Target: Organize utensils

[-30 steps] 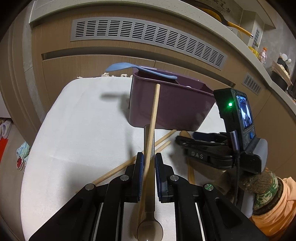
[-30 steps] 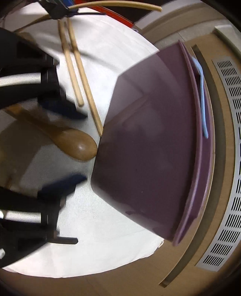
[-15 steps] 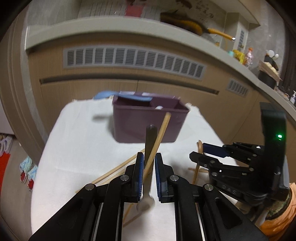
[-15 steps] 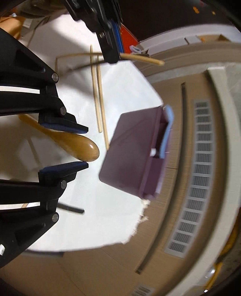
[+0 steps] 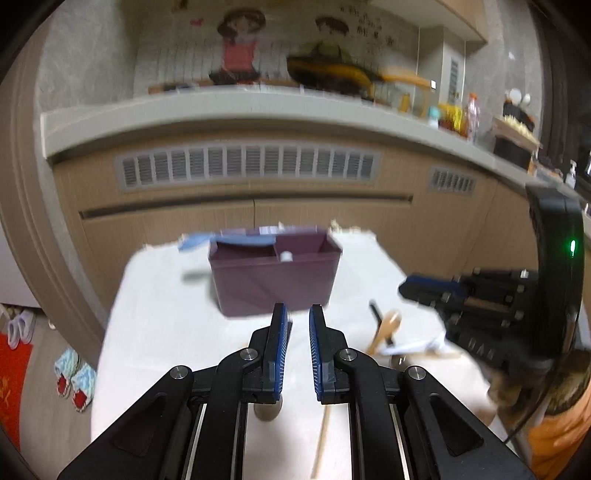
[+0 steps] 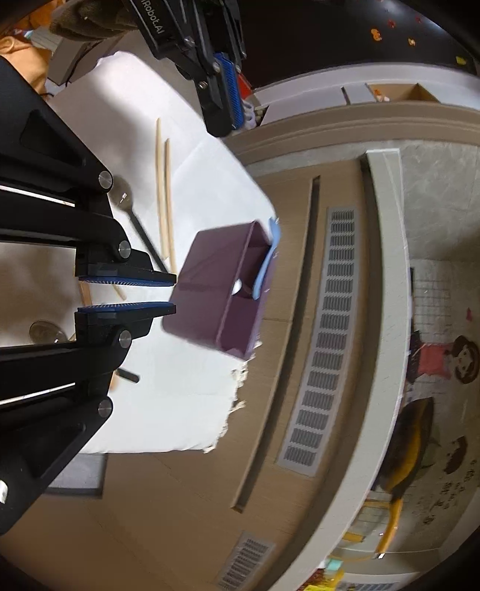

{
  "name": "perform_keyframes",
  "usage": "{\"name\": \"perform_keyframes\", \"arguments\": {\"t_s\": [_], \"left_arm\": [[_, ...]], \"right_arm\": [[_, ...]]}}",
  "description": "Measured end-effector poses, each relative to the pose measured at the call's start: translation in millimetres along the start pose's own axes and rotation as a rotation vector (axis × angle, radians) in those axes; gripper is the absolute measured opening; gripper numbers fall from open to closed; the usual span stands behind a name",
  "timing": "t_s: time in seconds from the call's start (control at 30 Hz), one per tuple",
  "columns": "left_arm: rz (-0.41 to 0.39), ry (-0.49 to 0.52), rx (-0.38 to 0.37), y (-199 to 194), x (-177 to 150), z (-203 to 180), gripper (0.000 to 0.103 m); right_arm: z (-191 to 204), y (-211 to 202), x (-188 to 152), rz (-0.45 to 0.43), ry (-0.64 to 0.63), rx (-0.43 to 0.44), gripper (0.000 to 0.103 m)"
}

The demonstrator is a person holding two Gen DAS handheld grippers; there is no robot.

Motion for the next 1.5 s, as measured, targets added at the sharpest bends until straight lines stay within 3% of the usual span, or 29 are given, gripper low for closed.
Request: {"name": "perform_keyframes", "arguments": {"t_s": [0.23,0.3,0.37,0.4,0.5,0.73,0.87,1.0,1.13,1.37,1.5], "left_arm": [[0.197,0.012,-0.028,63.1,-49.7,6.6,0.015],[0.223,0.008,-0.022,73.1,-61.9,9.5,0.018],[0.231,0.005,-0.015,80.9,-71.0,12.1,0.030],[0.229,0.004,-0.009,83.3,-74.0,12.6,0.037],[0.210,0.011,0.031,91.3,-78.4,15.0,0.049],[0.164,-0.018,0.092,93.5,-80.9,37.5,0.062],[0.154,-0.047,0.104,88.9,-84.1,51.4,0.066],[0.166,-0.088,0.099,91.5,-86.4,61.4,0.066],[0.189,-0.097,0.084,96.9,-88.8,60.0,0.066],[0.227,-0.029,0.008,113.0,-88.0,32.1,0.065],[0.295,0.025,-0.020,139.2,-78.3,18.6,0.040]], "right_arm": [[-33.2,43.5,-45.2,0.156,0.070,-0.016,0.013],[-46.0,52.4,-61.3,0.208,0.099,-0.051,0.038],[-61.7,61.0,-77.0,0.246,0.163,-0.080,0.056],[-68.2,64.7,-82.3,0.255,0.193,-0.094,0.058],[-84.8,83.8,-92.9,0.297,0.288,-0.130,0.058],[-104.7,134.6,-91.3,0.334,0.442,-0.238,0.059],[-101.0,150.5,-82.1,0.317,0.410,-0.291,0.058],[-84.1,154.9,-73.8,0.319,0.293,-0.245,0.026],[-69.1,138.6,-68.6,0.296,0.264,-0.106,0.025],[-42.9,90.5,-55.1,0.200,0.173,0.002,0.025],[-33.9,77.5,-57.6,0.181,0.154,0.024,0.025]]}}
Point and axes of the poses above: each gripper's, at about its wrist camera, not at the fingertips, and y roughly the way its jaws point, z to its left, x to its top, the point moved 4 cm from there along y, roughly the way its jaws point, and after that the axes turned 4 degrees about -z, right-handed, at the moved point
